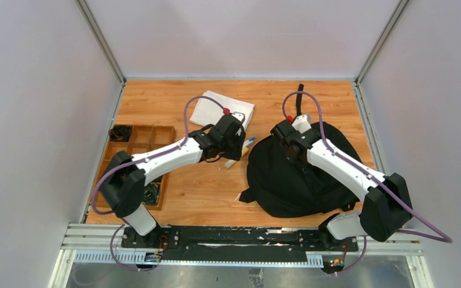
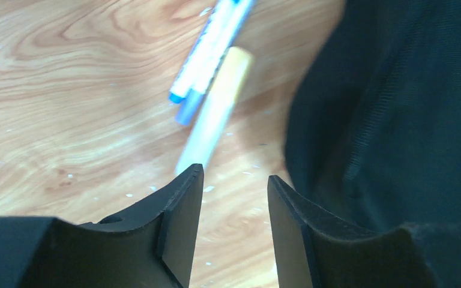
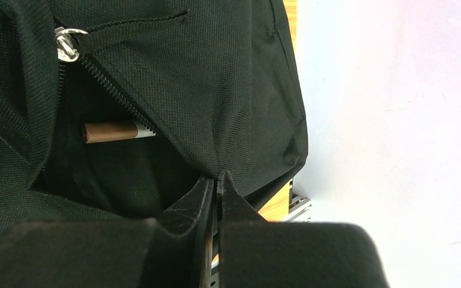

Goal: Pack the student bag
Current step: Pick up the stationery from the center of the board.

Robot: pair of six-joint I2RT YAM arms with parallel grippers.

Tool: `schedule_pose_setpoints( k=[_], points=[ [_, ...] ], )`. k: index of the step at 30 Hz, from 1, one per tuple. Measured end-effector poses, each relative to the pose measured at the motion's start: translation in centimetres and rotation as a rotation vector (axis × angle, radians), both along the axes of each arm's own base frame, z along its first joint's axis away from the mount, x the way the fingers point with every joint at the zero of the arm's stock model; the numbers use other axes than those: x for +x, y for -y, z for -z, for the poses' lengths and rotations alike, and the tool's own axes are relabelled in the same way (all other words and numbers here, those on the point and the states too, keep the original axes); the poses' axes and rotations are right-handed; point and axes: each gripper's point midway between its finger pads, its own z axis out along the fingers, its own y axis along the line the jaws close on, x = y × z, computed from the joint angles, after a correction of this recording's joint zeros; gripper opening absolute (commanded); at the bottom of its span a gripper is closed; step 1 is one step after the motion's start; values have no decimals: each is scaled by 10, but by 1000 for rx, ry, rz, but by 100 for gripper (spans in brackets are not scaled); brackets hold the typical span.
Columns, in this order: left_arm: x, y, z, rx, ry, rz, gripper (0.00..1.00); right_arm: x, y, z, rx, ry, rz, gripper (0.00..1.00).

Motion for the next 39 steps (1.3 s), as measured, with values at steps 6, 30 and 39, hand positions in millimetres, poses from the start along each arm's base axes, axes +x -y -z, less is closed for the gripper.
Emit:
schedule_pose_setpoints(
  k=[6, 30, 39],
  points=[
    [5, -19, 52, 212, -39, 35, 61, -1, -1, 1, 10, -11, -6, 0],
    [-1, -20, 103, 301, -127, 90, 23, -2, -1, -2, 73, 6, -1, 0],
    [-24, -30, 97, 290, -178, 134, 0, -2, 1, -1, 83, 6, 6, 0]
  ],
)
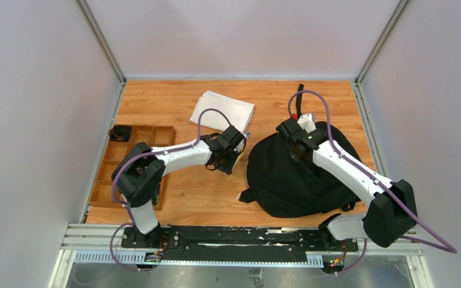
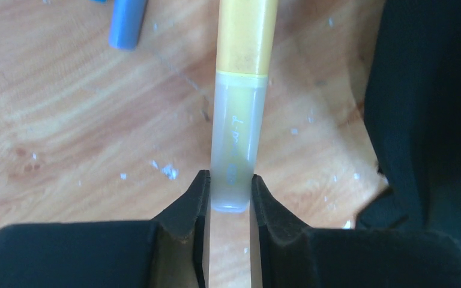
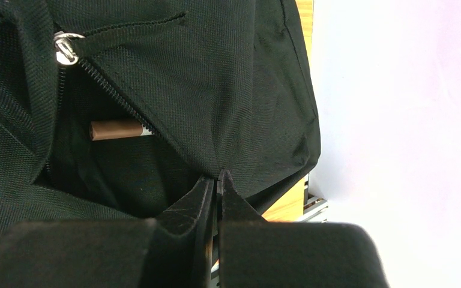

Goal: Pack the student bag
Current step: Pick up the stationery from the center of the board.

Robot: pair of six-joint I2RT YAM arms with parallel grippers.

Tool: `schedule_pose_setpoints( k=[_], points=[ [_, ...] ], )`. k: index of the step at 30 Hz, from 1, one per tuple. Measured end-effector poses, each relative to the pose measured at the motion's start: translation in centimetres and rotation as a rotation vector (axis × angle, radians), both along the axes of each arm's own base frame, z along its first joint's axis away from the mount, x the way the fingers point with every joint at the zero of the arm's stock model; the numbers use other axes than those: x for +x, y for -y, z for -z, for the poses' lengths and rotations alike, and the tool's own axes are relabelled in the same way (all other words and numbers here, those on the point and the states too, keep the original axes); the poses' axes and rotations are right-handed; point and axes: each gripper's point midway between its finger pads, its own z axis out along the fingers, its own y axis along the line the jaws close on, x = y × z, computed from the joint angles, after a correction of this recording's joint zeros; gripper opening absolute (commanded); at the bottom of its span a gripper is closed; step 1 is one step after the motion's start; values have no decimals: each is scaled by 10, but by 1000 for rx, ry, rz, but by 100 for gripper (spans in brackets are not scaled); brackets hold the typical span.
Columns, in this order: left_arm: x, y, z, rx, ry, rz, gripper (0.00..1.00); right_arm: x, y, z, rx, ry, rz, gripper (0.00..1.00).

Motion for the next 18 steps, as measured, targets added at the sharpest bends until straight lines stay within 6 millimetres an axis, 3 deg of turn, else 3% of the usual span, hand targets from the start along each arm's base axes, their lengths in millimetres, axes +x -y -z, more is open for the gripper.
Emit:
schedule_pose_setpoints(
  k=[4, 9, 12, 15, 18],
  points=[
    [-19, -7, -21, -37, -23, 24, 0, 0, 1, 1, 7, -3, 5, 0],
    [-39, -1, -79, -207, 3, 55, 0, 0, 0, 2, 43, -5, 8, 0],
    [-51, 22, -125, -415, 6, 69, 0, -1, 0, 0, 92, 3, 13, 0],
    [-64, 57, -160, -657, -51, 86, 0, -1, 0, -3, 141, 15, 20, 0],
    [-79, 90, -168, -793, -162, 91, 0, -1, 0, -3, 181, 20, 25, 0]
  ],
)
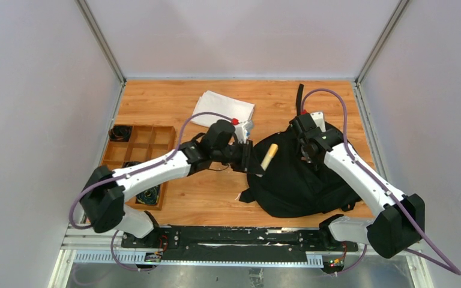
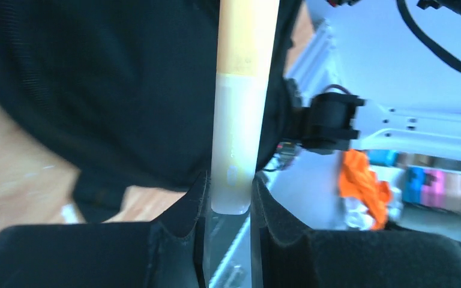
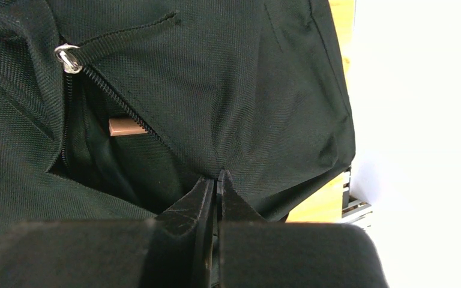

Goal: Pack the student bag
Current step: Place the stationery in the student bag.

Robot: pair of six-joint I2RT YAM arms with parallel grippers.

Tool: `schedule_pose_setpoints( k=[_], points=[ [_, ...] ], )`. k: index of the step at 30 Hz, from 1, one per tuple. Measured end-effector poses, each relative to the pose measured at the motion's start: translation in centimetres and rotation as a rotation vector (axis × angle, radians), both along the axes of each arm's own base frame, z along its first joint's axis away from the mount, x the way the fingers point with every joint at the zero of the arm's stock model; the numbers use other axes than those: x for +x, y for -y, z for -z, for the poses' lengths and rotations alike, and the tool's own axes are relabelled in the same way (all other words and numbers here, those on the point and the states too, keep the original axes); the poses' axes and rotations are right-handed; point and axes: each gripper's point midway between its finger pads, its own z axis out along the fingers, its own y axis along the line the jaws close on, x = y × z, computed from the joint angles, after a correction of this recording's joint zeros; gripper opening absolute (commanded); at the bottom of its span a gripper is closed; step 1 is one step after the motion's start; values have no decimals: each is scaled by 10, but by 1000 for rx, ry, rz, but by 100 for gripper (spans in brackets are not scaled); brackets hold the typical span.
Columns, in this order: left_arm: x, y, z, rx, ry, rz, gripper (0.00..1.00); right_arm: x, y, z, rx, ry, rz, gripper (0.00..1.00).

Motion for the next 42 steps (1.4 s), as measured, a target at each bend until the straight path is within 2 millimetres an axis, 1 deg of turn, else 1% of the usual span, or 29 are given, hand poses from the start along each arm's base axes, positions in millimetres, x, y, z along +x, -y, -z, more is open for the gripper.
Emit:
schedule_pose_setpoints(
  k=[2, 5, 8, 10, 15, 18, 21, 25, 29, 33, 35, 39, 40, 42],
  points=[
    [-11, 22, 4, -44, -75, 24, 0, 0, 0, 2, 21, -5, 1, 0],
    [-26, 52, 18, -70, -188, 49, 0, -1, 0, 5, 48, -13, 3, 0],
    [-33, 76, 25, -89, -264, 60, 0, 0, -1, 5, 80, -14, 0, 0],
    [-32, 89, 23, -110, -297, 62, 0, -1, -2, 4, 102, -13, -2, 0],
    [-18, 121, 9, -192, -357, 50, 0, -1, -4, 4, 132, -13, -9, 0],
    [-10, 136, 9, -220, -397, 37, 0, -2, -5, 3, 143, -12, -12, 0],
    [-6, 144, 20, -224, -453, 15, 0, -2, -6, 2, 154, -9, -15, 0],
    [-3, 148, 40, -198, -522, -29, 0, -4, -6, 0, 170, -3, -20, 0],
    [0, 150, 41, -202, -546, -58, 0, -4, -5, 0, 183, -1, -19, 0],
    [10, 163, 40, -231, -562, -76, 0, -4, -6, 0, 191, -5, -23, 0],
    [16, 169, 46, -232, -575, -94, 0, -4, -6, 1, 195, -6, -23, 0],
    [24, 176, 65, -217, -598, -135, 0, -5, -7, 1, 206, -5, -27, 0],
    [26, 178, 67, -217, -598, -142, 0, -5, -7, 1, 208, -3, -28, 0],
    [31, 183, 63, -229, -596, -149, 0, -6, -7, 1, 210, 2, -28, 0]
  ],
)
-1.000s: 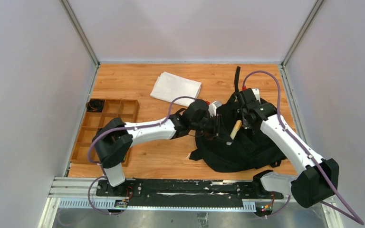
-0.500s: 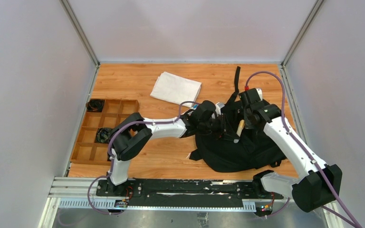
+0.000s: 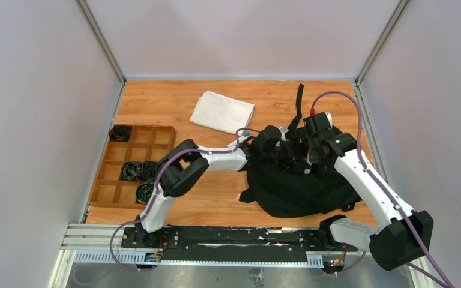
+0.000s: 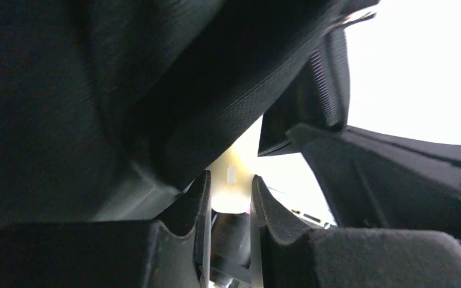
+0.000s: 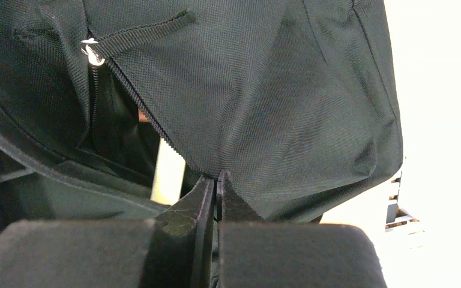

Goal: Pack the student bag
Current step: Place the stationery in the student bag.

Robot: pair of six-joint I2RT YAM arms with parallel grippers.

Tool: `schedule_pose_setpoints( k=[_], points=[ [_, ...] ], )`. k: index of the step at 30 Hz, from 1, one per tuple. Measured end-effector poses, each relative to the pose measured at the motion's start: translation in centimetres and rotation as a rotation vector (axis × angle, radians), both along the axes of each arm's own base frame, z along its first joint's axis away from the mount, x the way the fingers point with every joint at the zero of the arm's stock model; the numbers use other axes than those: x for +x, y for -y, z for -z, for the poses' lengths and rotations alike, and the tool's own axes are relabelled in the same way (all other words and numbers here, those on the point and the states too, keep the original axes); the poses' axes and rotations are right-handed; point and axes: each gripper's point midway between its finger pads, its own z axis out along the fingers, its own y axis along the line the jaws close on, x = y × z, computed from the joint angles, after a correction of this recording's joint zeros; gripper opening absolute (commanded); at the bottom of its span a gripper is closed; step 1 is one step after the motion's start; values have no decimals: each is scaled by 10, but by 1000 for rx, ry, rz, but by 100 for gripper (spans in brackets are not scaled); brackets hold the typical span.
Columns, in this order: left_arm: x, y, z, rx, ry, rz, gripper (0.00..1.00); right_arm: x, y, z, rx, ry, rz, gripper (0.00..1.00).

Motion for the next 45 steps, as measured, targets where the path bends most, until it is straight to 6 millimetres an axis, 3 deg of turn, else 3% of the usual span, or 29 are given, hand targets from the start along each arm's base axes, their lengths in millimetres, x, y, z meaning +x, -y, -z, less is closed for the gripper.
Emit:
schedule_pose_setpoints(
  k=[6, 10, 13, 18, 22, 27, 32, 36, 40, 45],
  points=[
    [14, 19, -14, -46, 26, -14, 2, -2, 1, 0, 3, 10, 0, 0],
    [20, 30, -6, -51, 25, -13, 39, -2, 1, 0, 4, 13, 0, 0],
    [22, 34, 0, -49, 30, -8, 50, -1, 1, -1, 6, 18, 0, 0],
    [19, 31, 6, -38, 53, 4, 57, -1, 1, -1, 4, 21, 1, 0],
    [12, 20, 5, -29, 72, 14, 52, -2, 1, 0, 3, 17, 1, 0],
    [-6, -5, 1, -2, 99, 38, 37, -3, 2, 1, 1, 13, 1, 0],
    [-38, -48, -3, 28, 156, 84, 35, -3, 2, 1, 0, 13, 1, 0],
    [-57, -83, -19, 76, 257, 127, 39, -3, 2, 2, 0, 13, 1, 0],
    [-51, -111, -42, 193, 476, 146, 50, -3, 2, 2, 0, 13, 1, 0],
    [-10, -165, -70, 428, 790, 78, 47, -3, 2, 2, 0, 13, 1, 0]
  ],
)
